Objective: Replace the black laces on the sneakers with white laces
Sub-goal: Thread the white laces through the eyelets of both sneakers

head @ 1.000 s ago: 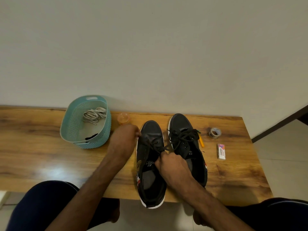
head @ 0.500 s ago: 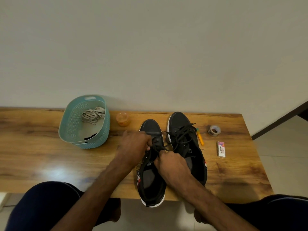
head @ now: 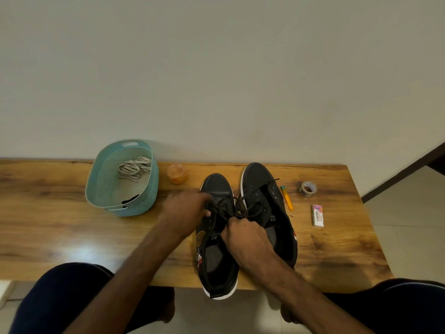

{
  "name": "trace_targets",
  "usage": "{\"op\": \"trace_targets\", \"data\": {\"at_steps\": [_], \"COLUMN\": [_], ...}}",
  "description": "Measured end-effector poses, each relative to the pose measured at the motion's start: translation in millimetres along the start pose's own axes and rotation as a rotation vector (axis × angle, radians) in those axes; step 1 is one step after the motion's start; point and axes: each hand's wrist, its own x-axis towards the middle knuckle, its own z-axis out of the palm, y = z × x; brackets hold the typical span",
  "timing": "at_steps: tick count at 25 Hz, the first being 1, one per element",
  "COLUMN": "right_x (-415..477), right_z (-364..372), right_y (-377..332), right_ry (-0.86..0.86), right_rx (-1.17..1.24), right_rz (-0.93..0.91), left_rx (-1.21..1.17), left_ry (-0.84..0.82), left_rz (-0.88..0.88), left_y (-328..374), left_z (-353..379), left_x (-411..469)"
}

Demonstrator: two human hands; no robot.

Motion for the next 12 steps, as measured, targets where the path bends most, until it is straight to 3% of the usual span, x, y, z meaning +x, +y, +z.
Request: {"op": "trace_targets", "data": {"at_steps": [5, 7, 10, 12], "right_x": [-0.9, -0.3, 1.4, 2.0], "right_z": [-0.1, 0.4, 0.2, 0.7], "right_y": [2.1, 2.8, 4.8, 3.9], "right_ry": [0.020, 0.024, 0.028, 0.019], "right_rx": [-0.016, -0.008, -0.002, -0.003], "right_rz": [-0.030, -0.017, -0.003, -0.006], "left_rx": [0.164, 0.260, 0.154, 0.156], "left_ry": [0.071, 0.178, 0.350, 0.320], "left_rz": [-0.066, -0.277, -0.651, -0.644], "left_y": [16.4, -15.9, -89.0, -95.6], "left_z": [0.2, -23.4, -52.4, -47.2], "left_x": [-4.1, -4.2, -21.2, -32.9]}}
